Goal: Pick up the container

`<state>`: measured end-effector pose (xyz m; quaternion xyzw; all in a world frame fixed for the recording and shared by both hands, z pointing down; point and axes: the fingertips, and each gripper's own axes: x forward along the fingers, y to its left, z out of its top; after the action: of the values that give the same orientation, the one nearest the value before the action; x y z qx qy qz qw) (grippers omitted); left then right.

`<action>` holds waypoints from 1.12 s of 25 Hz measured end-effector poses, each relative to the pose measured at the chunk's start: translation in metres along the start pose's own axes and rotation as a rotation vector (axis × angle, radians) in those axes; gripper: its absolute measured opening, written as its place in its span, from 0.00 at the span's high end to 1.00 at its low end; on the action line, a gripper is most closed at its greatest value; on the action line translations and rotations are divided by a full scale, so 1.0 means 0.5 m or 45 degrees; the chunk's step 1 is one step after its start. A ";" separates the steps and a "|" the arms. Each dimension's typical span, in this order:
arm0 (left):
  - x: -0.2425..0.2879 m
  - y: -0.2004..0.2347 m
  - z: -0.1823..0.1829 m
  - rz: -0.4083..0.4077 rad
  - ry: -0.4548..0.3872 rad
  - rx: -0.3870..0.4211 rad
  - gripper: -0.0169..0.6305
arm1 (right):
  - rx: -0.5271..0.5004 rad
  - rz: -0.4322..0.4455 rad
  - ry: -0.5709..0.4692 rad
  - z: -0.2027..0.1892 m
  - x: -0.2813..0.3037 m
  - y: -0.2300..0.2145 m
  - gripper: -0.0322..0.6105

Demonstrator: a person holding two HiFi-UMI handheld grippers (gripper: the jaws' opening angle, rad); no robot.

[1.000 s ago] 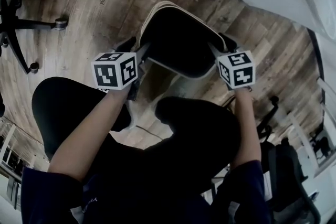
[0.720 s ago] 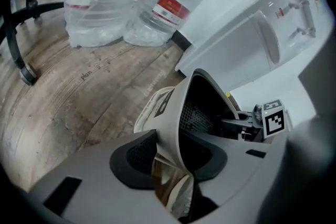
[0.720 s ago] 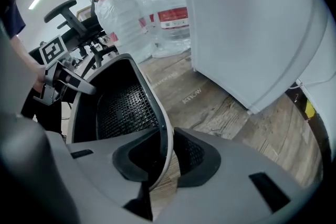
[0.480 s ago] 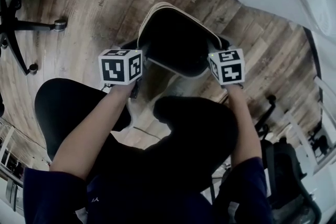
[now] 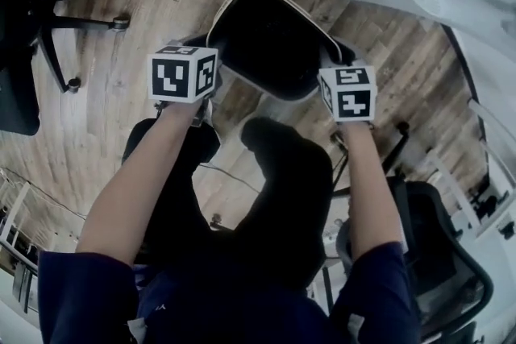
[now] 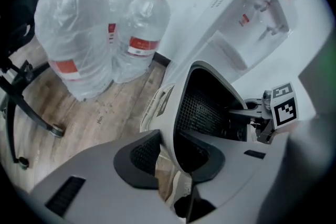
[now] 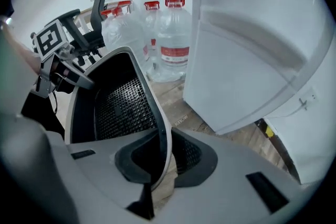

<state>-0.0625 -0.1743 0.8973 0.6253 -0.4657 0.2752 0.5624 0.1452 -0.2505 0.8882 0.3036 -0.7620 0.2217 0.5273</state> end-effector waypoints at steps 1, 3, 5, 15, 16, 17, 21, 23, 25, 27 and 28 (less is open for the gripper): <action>-0.044 -0.014 0.010 -0.002 0.004 0.004 0.80 | 0.005 0.001 0.004 0.019 -0.043 0.008 0.87; -0.134 -0.048 0.027 -0.008 0.009 0.011 0.79 | 0.012 0.006 0.019 0.053 -0.133 0.022 0.87; -0.228 -0.085 0.041 -0.015 0.008 0.015 0.79 | 0.011 0.012 0.024 0.089 -0.227 0.036 0.87; -0.693 -0.262 0.066 -0.006 -0.212 -0.068 0.80 | -0.029 -0.022 -0.080 0.226 -0.699 0.138 0.86; -0.729 -0.277 0.064 -0.009 -0.224 -0.068 0.80 | -0.030 -0.021 -0.086 0.235 -0.740 0.149 0.86; -0.762 -0.293 0.059 -0.010 -0.231 -0.063 0.80 | -0.032 -0.021 -0.093 0.243 -0.778 0.158 0.86; -0.872 -0.351 0.038 -0.026 -0.270 -0.043 0.80 | -0.029 -0.029 -0.121 0.253 -0.904 0.183 0.86; -0.917 -0.369 0.031 -0.032 -0.292 -0.034 0.79 | -0.024 -0.039 -0.128 0.251 -0.949 0.197 0.86; -0.956 -0.382 0.021 -0.042 -0.302 -0.031 0.79 | -0.010 -0.041 -0.132 0.245 -0.986 0.217 0.86; -0.988 -0.394 0.013 -0.056 -0.306 -0.030 0.79 | 0.005 -0.046 -0.139 0.240 -1.017 0.232 0.86; -1.002 -0.401 0.010 -0.064 -0.310 -0.026 0.79 | 0.009 -0.053 -0.142 0.238 -1.032 0.238 0.86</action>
<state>-0.0923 -0.0558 0.3715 0.6598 -0.5175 0.1782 0.5149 0.1167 -0.1255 0.3610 0.3332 -0.7829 0.1962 0.4873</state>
